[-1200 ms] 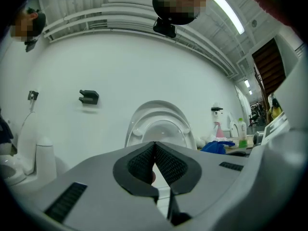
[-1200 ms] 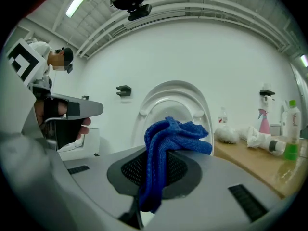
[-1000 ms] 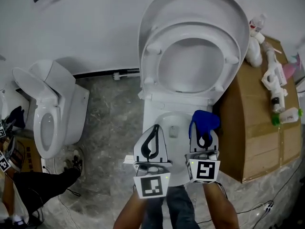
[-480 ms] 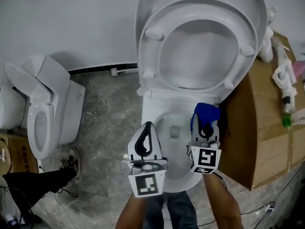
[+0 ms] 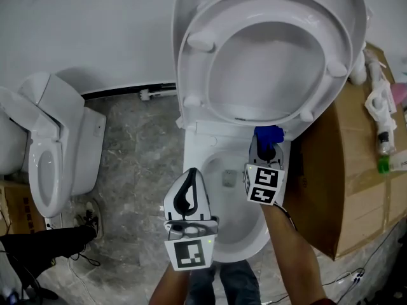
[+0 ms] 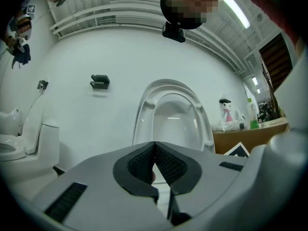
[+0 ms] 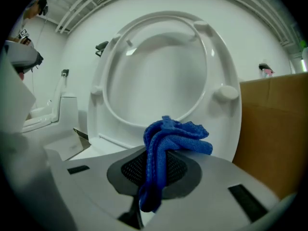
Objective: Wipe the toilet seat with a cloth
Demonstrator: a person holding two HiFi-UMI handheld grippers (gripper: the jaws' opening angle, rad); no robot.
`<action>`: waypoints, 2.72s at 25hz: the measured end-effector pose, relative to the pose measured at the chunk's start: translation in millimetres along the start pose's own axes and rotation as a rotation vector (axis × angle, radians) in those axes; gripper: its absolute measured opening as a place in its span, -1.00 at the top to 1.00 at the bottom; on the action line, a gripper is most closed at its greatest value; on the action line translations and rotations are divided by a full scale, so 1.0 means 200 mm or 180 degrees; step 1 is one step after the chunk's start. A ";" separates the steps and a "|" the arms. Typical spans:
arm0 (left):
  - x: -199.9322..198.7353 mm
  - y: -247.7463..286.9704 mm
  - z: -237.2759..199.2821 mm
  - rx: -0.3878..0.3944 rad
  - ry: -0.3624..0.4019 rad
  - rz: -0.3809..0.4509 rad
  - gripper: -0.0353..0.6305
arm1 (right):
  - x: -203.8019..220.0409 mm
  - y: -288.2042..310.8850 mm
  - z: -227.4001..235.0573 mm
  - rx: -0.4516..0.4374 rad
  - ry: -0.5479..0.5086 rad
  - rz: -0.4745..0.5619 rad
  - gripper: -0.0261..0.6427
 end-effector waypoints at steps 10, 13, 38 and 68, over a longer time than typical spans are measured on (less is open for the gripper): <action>0.03 -0.01 -0.08 -0.0077 -0.0015 -0.0078 0.85 | -0.01 0.09 -0.06 0.0025 0.0148 -0.0005 0.76; 0.02 -0.02 -0.11 -0.0093 -0.0023 -0.0064 0.85 | -0.01 0.10 -0.10 -0.0003 0.0271 -0.0033 0.76; -0.05 -0.17 -0.47 -0.0388 -0.0036 -0.0100 0.85 | -0.16 0.26 -0.67 -0.0951 0.2576 0.0046 0.76; -0.41 -0.29 -0.52 -0.0481 -0.0100 0.0012 0.85 | -0.73 -0.08 -0.75 -0.1440 0.4404 0.0714 0.76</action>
Point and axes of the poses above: the fingertips, and each gripper's own axes: y forward along the fingers, z to its right, x out of its underside, the point moved 8 cm from there along -y, backward along the fingers, and after that the axes turned 5 degrees about -z, right-handed, at the moved point
